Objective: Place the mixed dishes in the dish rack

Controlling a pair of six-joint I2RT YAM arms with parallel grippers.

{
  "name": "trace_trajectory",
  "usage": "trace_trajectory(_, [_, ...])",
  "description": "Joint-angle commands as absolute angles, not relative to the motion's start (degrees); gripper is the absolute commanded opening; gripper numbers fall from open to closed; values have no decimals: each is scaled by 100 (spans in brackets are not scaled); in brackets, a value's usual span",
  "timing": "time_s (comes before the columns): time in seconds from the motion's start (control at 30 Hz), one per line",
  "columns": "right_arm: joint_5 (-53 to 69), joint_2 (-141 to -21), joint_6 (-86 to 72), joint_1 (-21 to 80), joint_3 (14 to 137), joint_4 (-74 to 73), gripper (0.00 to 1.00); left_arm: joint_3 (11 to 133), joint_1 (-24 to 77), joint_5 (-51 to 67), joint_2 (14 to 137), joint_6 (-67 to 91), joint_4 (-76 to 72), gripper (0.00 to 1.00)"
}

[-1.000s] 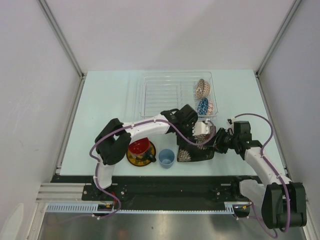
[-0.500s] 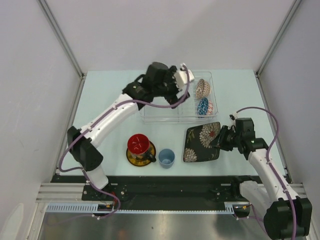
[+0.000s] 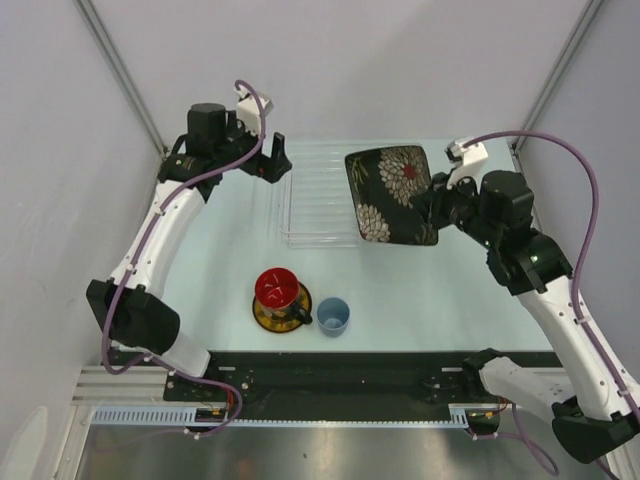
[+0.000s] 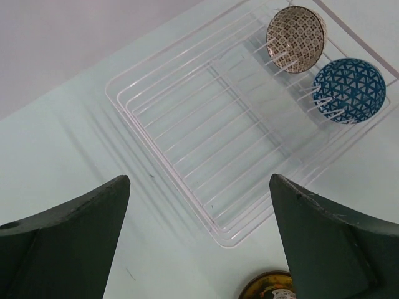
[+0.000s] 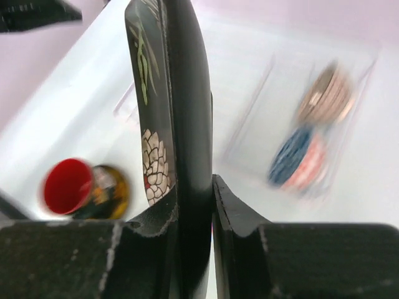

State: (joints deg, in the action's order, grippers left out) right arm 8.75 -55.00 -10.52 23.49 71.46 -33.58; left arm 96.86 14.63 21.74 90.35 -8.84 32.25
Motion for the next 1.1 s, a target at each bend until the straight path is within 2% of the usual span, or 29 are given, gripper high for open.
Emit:
trace_trajectory(0.0, [53,-5965,1471,2917,7559,-1034,0,9133,1389,2514,8535,-571,2971,100])
trace_trajectory(0.1, [-500,-6432,3669,3286,7664,-66,0,8834,1336,2461,8534,-563,2918,100])
trace_trajectory(0.17, [-475,-7073,4452,3296,8222,307,0,8711,1327,2417,8595,-545,2883,100])
trace_trajectory(0.3, [-1027,-8321,5648,3331,9367,-71,0,8648,1310,2338,8824,-440,2795,100])
trace_trajectory(0.4, [-783,-8744,6895,3340,9438,491,0,8718,1310,2207,9140,-361,2681,100])
trace_trajectory(0.53, [-484,-9219,7435,3165,9852,212,0,8920,1301,1978,9632,-308,2725,100])
trace_trajectory(0.73, [236,-9518,8226,2962,9668,115,0,8956,1195,1925,9932,-255,2716,100])
trace_trajectory(1.07, [975,-10204,8209,2505,9853,97,0,8763,1081,2004,9844,-176,2698,100])
